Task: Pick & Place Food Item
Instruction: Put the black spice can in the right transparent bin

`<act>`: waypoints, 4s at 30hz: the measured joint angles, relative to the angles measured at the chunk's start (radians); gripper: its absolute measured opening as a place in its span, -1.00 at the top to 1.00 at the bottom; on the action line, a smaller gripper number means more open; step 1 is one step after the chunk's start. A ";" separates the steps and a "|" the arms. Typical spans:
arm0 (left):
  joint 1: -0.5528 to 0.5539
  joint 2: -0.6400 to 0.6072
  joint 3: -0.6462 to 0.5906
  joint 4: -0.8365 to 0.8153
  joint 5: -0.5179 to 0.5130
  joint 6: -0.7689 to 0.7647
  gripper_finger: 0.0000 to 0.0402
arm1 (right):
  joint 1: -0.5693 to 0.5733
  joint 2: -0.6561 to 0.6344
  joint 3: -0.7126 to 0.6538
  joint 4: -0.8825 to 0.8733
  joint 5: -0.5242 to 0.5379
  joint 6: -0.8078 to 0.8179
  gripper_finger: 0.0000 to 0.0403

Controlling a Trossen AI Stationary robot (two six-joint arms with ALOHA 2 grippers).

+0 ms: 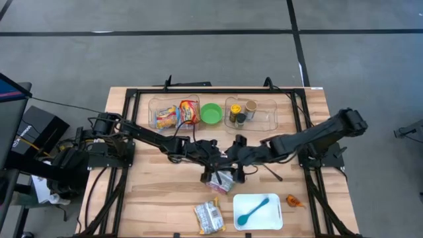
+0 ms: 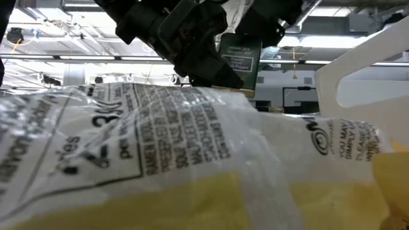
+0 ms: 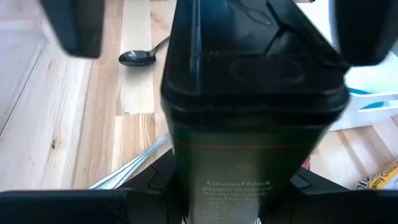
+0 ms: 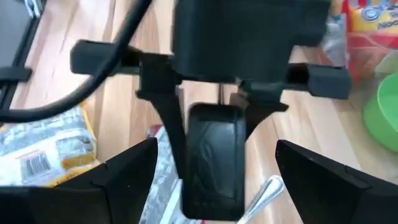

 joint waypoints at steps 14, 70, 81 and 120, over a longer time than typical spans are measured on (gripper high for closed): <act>-0.002 0.000 0.000 -0.015 0.002 0.006 0.31 | -0.018 0.117 0.151 -0.152 -0.149 0.008 -0.59; -0.012 0.000 0.000 0.019 -0.052 0.052 0.31 | -0.041 0.107 0.151 -0.200 -0.175 0.072 0.38; -0.012 0.000 0.000 0.023 -0.047 0.063 0.22 | -0.041 0.107 0.151 -0.197 -0.180 0.069 0.36; 0.001 -0.132 -0.013 -0.167 -0.065 0.003 -0.38 | -0.027 0.063 0.150 -0.433 -0.081 0.135 0.34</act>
